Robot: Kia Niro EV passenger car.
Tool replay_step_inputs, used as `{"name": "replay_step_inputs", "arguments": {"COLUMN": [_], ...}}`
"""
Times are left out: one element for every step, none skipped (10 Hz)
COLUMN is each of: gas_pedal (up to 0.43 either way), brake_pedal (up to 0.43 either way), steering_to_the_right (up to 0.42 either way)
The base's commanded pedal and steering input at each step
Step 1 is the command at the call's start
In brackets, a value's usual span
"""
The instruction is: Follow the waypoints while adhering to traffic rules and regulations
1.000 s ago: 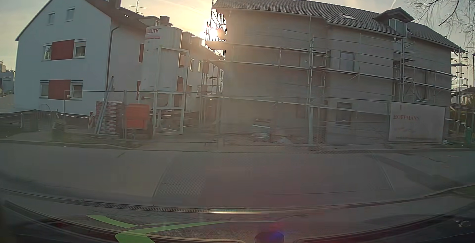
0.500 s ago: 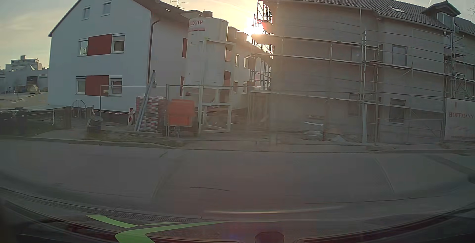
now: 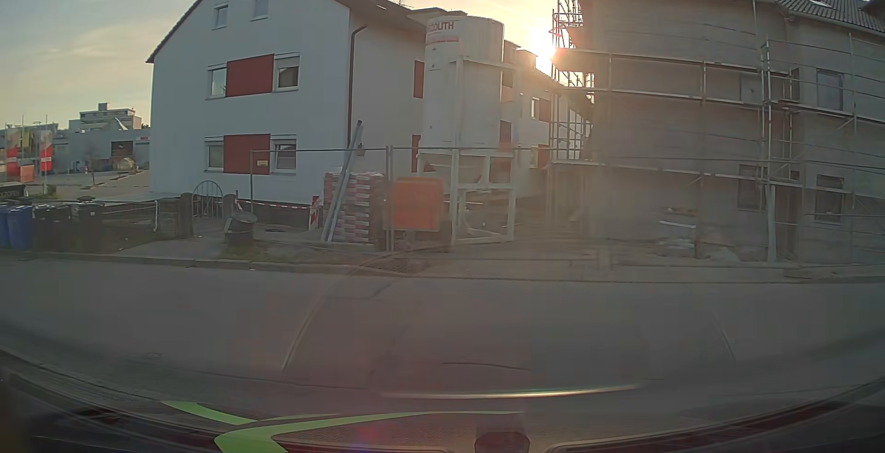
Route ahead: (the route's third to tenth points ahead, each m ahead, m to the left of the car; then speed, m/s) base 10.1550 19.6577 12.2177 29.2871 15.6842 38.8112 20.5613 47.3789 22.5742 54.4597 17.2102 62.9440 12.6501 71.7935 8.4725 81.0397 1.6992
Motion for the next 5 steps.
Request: {"name": "replay_step_inputs", "arguments": {"gas_pedal": [0.000,0.000,0.000,0.000,0.000], "brake_pedal": [0.305,0.305,0.305,0.311,0.311], "steering_to_the_right": [-0.534,-0.520,-0.509,-0.505,-0.501]}}
